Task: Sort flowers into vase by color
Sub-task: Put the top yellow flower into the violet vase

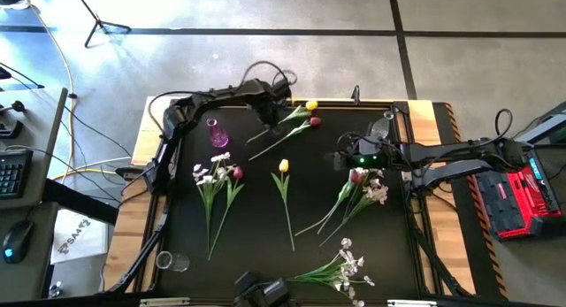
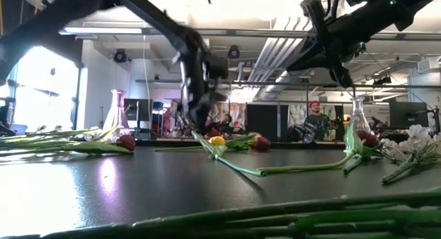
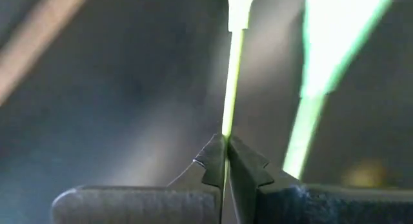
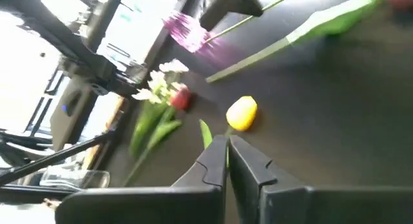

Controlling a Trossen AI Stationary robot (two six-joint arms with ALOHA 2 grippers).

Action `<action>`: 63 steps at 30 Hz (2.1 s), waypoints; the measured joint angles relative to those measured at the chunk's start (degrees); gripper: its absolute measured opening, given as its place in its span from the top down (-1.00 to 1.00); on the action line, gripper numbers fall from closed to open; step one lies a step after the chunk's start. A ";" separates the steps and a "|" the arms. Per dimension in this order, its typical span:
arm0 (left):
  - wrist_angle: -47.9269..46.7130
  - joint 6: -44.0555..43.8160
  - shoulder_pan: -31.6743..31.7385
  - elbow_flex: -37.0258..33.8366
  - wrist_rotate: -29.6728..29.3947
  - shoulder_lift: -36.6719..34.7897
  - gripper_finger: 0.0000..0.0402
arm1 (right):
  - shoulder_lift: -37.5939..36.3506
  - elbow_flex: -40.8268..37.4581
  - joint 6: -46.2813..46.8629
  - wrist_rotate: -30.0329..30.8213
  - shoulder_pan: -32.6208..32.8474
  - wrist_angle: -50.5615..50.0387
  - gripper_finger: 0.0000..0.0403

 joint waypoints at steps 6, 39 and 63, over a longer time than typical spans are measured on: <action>4.06 -0.22 -2.60 -0.06 1.14 -8.01 1.00 | 0.00 0.00 -4.27 5.98 -0.08 10.89 0.67; 18.47 -6.23 -19.71 0.07 6.10 -17.09 1.00 | -0.07 0.09 -9.73 1.62 -8.20 23.50 0.93; 35.07 4.15 -20.03 0.11 12.45 -19.97 0.13 | 0.00 14.25 -39.43 -7.44 -6.75 -11.51 1.00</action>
